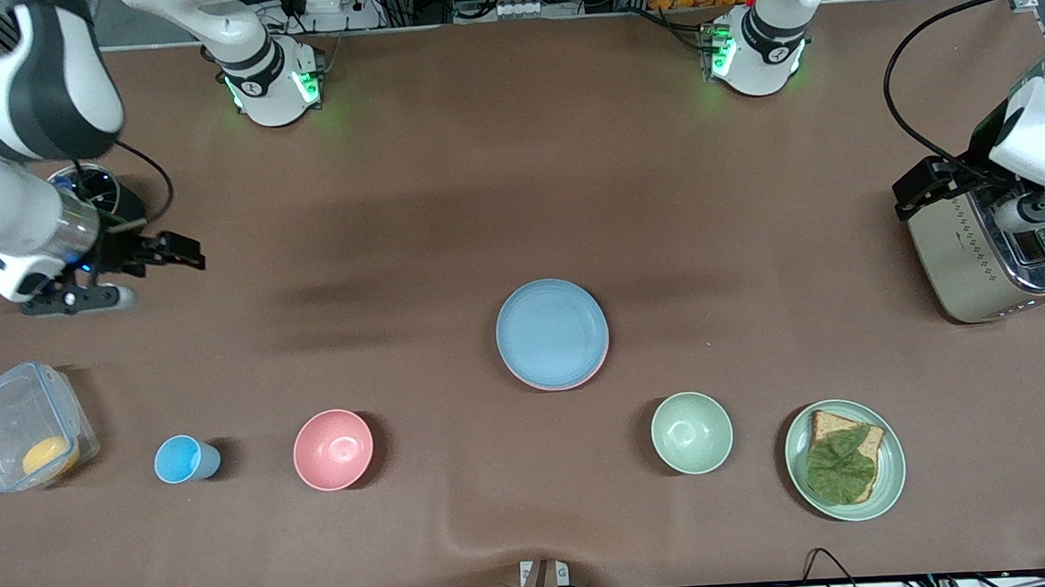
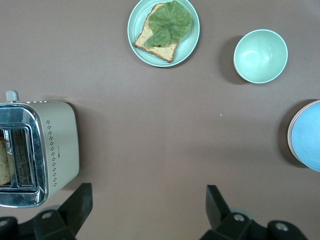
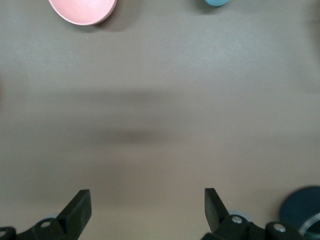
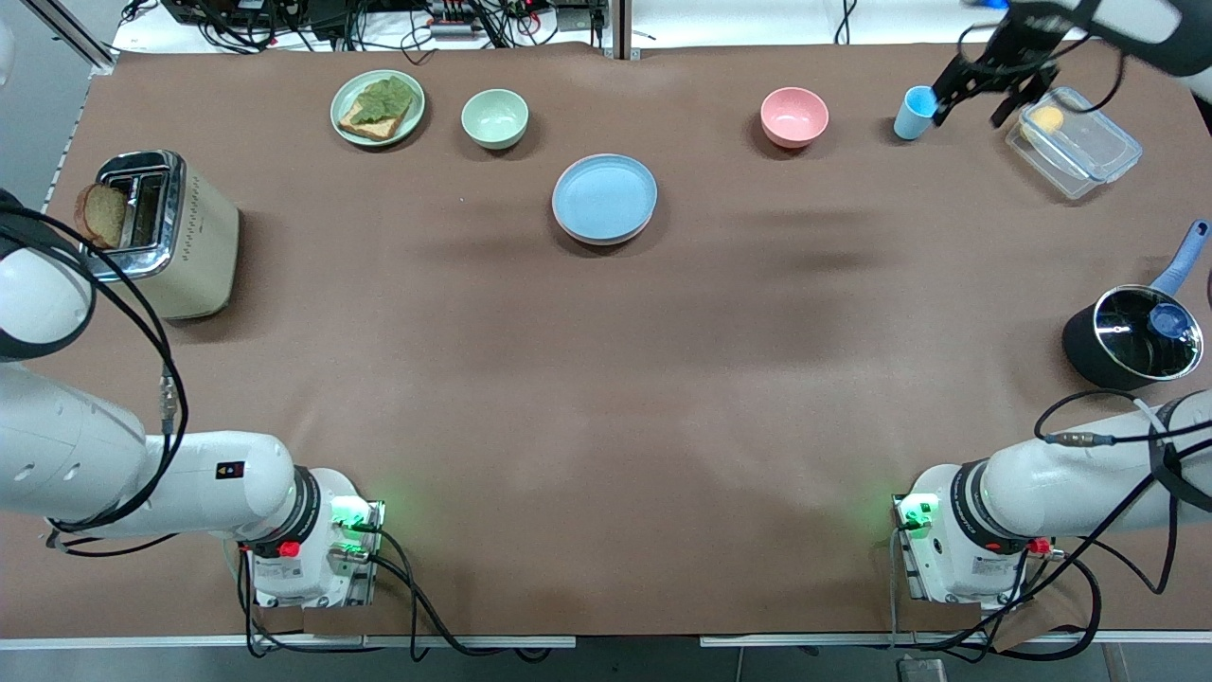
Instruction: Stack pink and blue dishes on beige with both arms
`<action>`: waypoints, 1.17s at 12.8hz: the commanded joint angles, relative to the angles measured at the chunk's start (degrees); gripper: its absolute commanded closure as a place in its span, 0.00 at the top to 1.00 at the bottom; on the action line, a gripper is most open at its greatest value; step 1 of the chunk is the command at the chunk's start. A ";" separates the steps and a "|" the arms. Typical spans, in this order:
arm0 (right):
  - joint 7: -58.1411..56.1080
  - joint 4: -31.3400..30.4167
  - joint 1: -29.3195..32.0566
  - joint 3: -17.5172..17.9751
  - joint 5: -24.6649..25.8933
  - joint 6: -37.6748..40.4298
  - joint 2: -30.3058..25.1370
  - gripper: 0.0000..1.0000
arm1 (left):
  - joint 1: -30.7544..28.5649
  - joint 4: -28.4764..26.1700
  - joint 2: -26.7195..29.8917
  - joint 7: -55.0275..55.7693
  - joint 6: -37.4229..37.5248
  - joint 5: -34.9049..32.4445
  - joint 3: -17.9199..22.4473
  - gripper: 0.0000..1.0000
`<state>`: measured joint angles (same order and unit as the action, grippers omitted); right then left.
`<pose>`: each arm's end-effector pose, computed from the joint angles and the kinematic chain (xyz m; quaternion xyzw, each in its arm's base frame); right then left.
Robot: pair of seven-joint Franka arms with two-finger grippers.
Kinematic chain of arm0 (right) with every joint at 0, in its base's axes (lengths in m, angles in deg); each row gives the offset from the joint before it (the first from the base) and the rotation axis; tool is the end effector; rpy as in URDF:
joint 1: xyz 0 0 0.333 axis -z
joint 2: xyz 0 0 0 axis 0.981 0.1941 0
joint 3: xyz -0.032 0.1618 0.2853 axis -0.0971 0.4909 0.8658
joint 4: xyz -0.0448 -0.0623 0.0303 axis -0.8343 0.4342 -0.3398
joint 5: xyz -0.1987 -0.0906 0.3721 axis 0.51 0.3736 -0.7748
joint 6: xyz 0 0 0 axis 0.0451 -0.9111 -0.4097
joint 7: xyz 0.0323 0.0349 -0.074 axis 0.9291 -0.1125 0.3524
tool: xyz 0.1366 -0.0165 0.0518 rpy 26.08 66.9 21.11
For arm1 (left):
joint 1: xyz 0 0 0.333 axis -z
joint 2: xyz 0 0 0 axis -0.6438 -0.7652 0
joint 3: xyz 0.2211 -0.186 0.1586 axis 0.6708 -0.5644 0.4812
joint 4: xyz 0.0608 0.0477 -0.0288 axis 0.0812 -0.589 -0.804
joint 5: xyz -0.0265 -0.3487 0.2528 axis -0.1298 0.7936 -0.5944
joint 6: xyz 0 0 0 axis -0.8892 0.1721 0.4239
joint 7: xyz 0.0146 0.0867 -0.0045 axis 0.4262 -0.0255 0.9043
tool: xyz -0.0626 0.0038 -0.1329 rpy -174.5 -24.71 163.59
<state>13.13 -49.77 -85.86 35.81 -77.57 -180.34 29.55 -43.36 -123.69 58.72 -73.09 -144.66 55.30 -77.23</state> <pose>0.5775 0.0114 0.4630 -0.9971 -0.0109 0.0633 0.0414 0.6092 -0.0678 0.5862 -0.9988 -0.0384 -0.0145 0.0265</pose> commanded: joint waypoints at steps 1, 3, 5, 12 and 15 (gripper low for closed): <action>0.63 9.18 1.34 0.28 1.15 7.00 0.65 1.00 | -0.23 -0.25 0.76 -0.96 0.54 0.93 -0.01 1.00; 0.28 12.62 2.74 0.71 0.36 10.95 0.57 1.00 | -0.15 -0.33 0.76 -1.05 0.54 0.93 -0.01 1.00; 0.19 13.69 6.93 5.34 0.27 12.29 -0.13 1.00 | -0.15 -0.42 0.76 -1.05 0.54 0.93 -0.01 1.00; 0.89 15.89 11.36 11.17 3.08 12.47 -0.66 1.00 | 0.21 0.63 0.67 -0.96 0.54 1.37 -0.10 1.00; 0.37 15.80 11.71 11.00 3.08 12.82 -0.84 1.00 | 0.03 1.86 0.67 -0.96 0.71 3.39 -0.10 1.00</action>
<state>13.18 -34.45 -75.89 45.42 -75.71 -168.41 29.14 -43.20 -122.89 58.86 -73.09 -144.66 57.14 -77.34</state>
